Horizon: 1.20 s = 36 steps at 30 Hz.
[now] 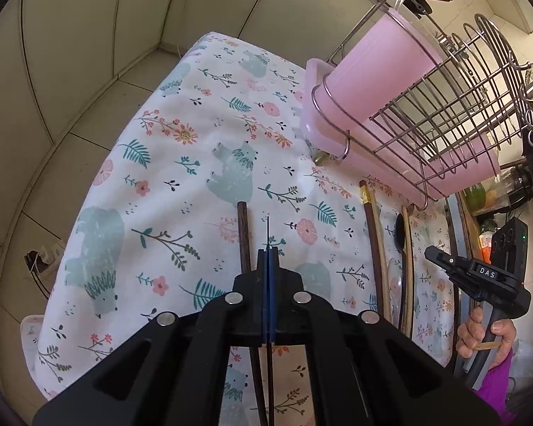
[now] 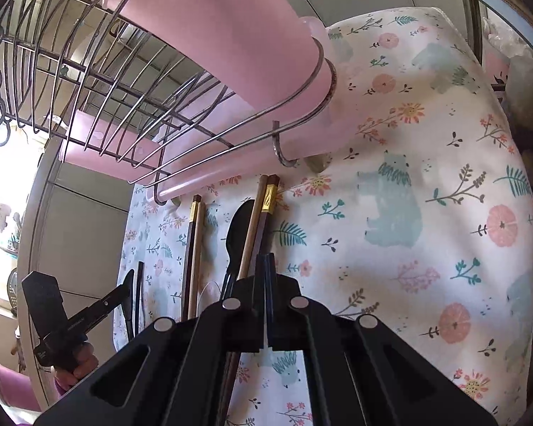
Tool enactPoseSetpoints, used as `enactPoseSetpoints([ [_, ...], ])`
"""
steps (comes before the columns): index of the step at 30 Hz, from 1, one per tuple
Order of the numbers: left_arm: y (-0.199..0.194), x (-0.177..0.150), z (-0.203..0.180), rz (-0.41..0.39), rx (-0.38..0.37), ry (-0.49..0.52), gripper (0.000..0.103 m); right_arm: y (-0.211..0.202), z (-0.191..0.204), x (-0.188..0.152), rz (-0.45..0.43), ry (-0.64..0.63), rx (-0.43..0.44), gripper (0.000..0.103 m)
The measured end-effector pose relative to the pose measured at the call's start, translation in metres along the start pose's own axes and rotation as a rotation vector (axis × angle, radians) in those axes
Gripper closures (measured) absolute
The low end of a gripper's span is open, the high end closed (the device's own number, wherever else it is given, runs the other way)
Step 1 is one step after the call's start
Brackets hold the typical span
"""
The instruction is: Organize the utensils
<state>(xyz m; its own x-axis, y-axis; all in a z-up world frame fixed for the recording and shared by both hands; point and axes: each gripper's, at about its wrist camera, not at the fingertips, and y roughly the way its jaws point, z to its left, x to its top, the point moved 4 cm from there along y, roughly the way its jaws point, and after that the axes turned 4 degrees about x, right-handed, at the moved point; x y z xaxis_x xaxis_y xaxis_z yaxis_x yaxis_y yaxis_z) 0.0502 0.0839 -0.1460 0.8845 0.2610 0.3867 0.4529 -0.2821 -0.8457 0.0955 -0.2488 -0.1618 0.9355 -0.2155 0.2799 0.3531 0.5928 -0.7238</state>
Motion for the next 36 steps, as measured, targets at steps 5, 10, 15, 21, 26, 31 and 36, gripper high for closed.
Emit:
enactPoseSetpoints([
  [5,-0.004,-0.002,0.005,-0.004,0.008,-0.004,0.103,0.012,0.008,0.003,0.021,-0.007,0.005,0.085],
  [10,-0.003,-0.004,0.010,0.000,0.005,-0.017,0.103,0.033,0.004,0.003,0.048,0.023,0.019,0.089],
  [15,-0.010,-0.003,0.004,-0.011,-0.017,-0.006,0.103,0.028,0.002,0.003,0.036,0.034,0.048,0.095],
  [21,-0.011,-0.004,-0.013,-0.004,-0.061,0.019,0.103,0.004,-0.001,0.002,0.006,0.018,0.011,0.096],
  [26,0.005,-0.006,-0.032,0.027,-0.057,0.062,0.103,-0.008,-0.006,-0.001,-0.016,0.013,-0.060,0.096],
  [31,0.029,-0.004,-0.041,0.090,0.004,0.122,0.103,-0.005,-0.009,-0.003,0.027,-0.023,-0.142,0.096],
  [36,0.039,0.001,-0.050,0.141,0.053,0.195,0.103,0.018,0.000,-0.004,0.096,-0.066,-0.179,0.095],
])
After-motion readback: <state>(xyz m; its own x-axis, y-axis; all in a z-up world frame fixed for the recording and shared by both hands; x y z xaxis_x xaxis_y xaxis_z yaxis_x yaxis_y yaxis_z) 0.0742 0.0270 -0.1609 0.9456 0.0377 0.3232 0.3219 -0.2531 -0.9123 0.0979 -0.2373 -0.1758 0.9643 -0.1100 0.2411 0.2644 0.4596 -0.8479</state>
